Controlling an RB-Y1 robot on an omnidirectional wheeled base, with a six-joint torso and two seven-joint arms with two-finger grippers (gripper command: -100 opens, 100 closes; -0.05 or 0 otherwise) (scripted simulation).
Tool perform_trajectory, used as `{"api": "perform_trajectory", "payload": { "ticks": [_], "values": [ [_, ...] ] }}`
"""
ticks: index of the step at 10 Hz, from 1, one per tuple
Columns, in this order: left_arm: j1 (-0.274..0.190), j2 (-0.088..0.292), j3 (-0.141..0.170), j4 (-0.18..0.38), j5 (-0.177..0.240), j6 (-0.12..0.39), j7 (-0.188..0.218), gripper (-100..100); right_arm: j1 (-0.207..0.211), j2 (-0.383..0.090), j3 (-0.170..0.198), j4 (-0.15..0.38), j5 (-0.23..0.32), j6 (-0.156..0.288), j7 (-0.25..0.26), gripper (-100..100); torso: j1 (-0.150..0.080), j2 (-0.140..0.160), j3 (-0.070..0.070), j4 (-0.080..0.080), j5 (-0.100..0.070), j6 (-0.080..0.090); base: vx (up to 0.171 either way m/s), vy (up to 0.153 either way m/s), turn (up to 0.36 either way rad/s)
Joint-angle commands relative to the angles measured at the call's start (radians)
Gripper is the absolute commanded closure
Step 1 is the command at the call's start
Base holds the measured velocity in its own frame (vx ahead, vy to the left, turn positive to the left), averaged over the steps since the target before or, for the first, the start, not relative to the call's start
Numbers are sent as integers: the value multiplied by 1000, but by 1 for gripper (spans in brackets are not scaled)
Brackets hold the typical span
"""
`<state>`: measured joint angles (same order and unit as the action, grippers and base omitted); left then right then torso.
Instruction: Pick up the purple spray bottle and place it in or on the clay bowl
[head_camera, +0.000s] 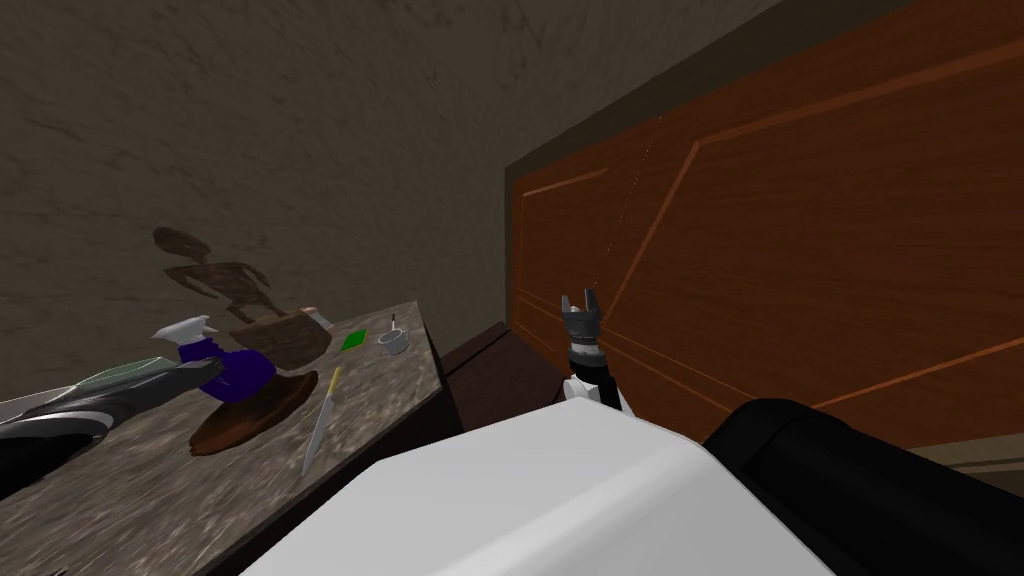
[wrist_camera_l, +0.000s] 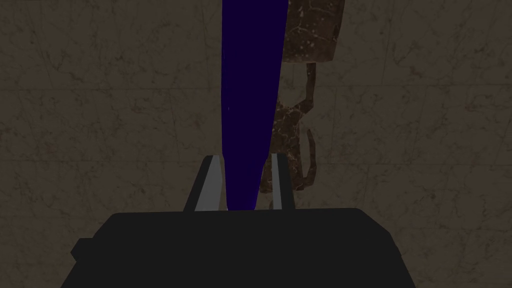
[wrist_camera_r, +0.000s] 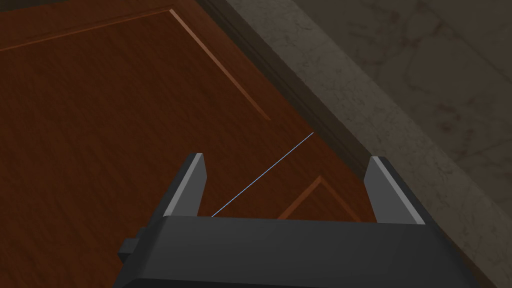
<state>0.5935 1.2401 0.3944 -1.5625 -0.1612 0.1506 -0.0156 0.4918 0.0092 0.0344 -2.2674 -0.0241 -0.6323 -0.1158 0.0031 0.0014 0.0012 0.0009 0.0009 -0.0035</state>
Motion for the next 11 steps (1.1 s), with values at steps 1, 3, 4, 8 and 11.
{"api": "perform_trajectory", "payload": {
  "ticks": [1, 3, 4, 8, 11],
  "values": [
    [-6, 10, -21, 9, -1, 31, 20, 100, 0, 0, 0, 0, 0, 0, 0, 0, 0, 0, 0, 0, 0, 0, -11, 37, -73],
    [-7, 15, -25, 14, -1, 35, 25, 100, 0, 0, 0, 0, 0, 0, 0, 0, -1, 0, 0, 0, -1, 0, -8, 24, -64],
    [-7, 16, -27, 16, 0, 38, 28, -100, 0, 0, 0, 0, 0, 0, 0, 0, -2, 0, 0, 0, -1, -1, 0, 0, 0],
    [-7, 15, -27, 16, -1, 38, 28, -100, 0, 0, 0, 0, 0, 0, 0, 0, -4, 0, 0, 0, -2, 0, 0, 0, 0],
    [27, 75, -8, -19, 33, 60, 53, -100, 0, 0, 0, 0, 0, 0, 0, 0, -4, 0, 0, 0, -2, -1, 10, 8, 69]
  ]
}}
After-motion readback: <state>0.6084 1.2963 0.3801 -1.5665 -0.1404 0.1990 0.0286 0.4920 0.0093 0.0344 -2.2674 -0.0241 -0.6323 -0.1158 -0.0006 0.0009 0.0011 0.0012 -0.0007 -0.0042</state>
